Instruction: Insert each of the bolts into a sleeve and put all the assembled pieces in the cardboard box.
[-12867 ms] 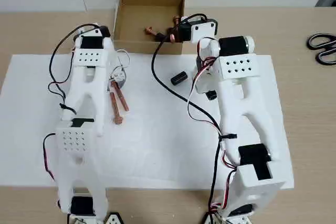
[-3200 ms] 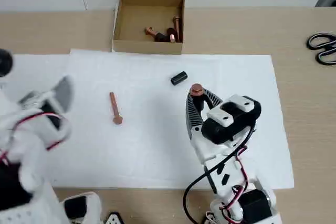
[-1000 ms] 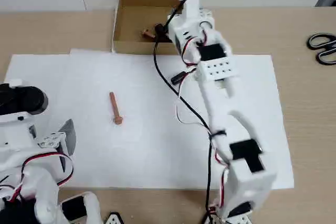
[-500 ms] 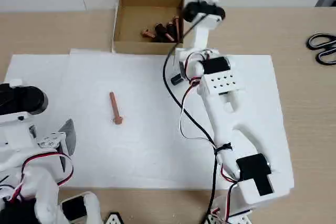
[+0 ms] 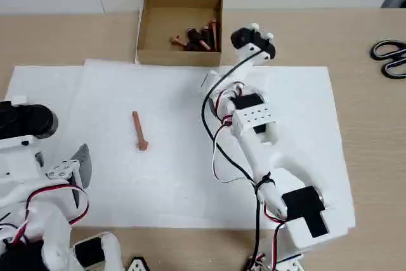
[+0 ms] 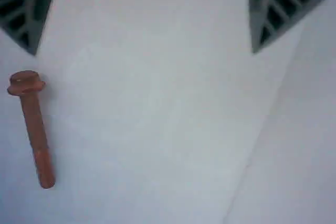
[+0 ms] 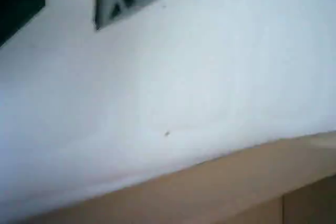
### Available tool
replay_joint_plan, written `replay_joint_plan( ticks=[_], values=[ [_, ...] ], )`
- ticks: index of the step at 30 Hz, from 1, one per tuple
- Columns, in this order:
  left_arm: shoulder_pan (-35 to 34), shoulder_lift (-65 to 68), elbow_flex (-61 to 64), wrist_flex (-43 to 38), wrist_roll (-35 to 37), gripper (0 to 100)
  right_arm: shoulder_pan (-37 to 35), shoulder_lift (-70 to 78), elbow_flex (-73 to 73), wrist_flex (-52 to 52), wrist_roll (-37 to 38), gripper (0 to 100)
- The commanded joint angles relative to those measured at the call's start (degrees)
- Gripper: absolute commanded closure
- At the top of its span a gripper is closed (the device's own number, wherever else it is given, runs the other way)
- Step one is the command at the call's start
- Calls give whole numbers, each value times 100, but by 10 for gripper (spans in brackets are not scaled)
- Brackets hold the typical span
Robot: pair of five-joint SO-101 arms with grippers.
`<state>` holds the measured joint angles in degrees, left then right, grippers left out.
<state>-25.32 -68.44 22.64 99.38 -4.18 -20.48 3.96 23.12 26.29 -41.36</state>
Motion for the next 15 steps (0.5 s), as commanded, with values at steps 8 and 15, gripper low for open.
replay_joint_plan(
  ticks=[8, 15],
  values=[
    [-9, -9, 4, 97, -35, 757, 13, -295, 149, -409, -35, 854],
    [-9, -9, 4, 97, -35, 757, 224, -119, 114, -409, 9, 854]
  ],
)
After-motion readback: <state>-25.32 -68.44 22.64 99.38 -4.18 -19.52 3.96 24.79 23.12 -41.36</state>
